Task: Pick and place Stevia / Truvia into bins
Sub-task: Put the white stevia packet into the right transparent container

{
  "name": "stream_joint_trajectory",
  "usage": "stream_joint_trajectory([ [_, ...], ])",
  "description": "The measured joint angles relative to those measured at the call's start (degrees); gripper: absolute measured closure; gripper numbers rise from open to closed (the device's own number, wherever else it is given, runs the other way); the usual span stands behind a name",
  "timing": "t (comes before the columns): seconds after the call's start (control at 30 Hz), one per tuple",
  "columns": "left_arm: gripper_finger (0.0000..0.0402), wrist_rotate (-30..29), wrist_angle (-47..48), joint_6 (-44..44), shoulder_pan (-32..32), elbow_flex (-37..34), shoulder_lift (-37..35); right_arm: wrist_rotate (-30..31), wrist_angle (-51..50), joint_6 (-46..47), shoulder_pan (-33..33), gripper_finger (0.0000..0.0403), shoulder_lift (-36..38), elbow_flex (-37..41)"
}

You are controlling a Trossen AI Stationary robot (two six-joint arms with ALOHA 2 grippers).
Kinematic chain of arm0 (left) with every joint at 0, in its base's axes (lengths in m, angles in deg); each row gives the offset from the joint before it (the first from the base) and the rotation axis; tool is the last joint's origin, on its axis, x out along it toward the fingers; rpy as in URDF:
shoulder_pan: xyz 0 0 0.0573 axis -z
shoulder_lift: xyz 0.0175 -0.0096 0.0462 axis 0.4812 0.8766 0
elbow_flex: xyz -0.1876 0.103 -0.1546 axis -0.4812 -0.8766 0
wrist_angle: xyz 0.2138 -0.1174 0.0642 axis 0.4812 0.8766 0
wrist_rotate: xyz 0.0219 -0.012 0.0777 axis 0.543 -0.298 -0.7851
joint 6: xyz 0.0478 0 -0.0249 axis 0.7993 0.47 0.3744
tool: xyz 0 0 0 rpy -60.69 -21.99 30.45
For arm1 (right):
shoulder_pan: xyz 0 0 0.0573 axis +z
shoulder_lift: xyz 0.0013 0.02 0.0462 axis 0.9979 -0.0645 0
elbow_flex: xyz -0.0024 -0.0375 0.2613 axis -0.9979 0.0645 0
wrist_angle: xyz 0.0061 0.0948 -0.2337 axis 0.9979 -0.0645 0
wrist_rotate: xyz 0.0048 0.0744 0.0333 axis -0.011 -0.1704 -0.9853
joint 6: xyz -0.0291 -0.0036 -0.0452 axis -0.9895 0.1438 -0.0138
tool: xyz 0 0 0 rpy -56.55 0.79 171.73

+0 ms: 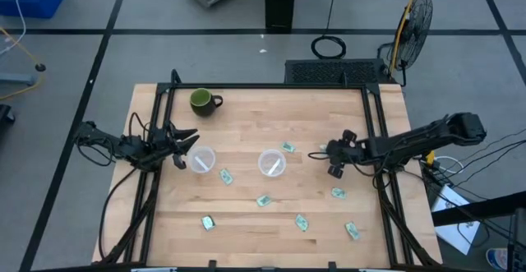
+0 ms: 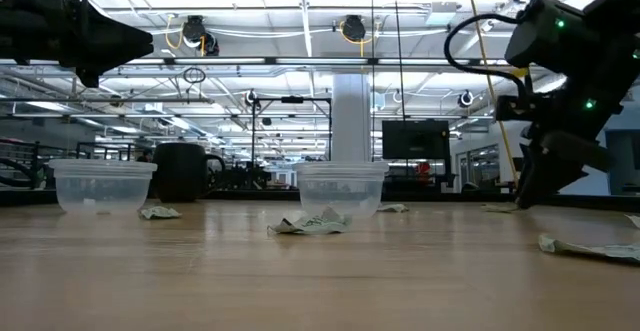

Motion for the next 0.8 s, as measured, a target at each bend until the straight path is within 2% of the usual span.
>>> stream_joint_trajectory([
  [0.13, 0.0284, 0.02, -0.01, -0.01, 0.0, 0.0, 0.0, 0.2, 3.64, -0.18, -0.06, 0.0262, 0.22, 3.03],
  [0.23, 0.0284, 0.0, -0.02, -0.06, 0.0, 0.0, -0.02, 0.24, 6.35, -0.17, -0.46, 0.0284, 0.23, 4.4],
  [0.5, 0.0284, 0.0, -0.06, -0.24, 0.0, 0.0, 0.0, -0.31, 14.08, -0.08, -1.04, 0.0394, -0.09, 5.16],
  [0.6, 0.0284, 0.0, -0.06, -0.24, 0.0, 0.0, -0.02, -0.27, 24.65, -1.65, -1.03, 0.0393, -0.07, 5.07],
  [0.8, 0.0284, -2.13, -0.55, -0.24, 0.0, 0.0, -0.02, -3.38, 50.71, -11.3, -1.06, 0.0401, -0.04, 1.27],
])
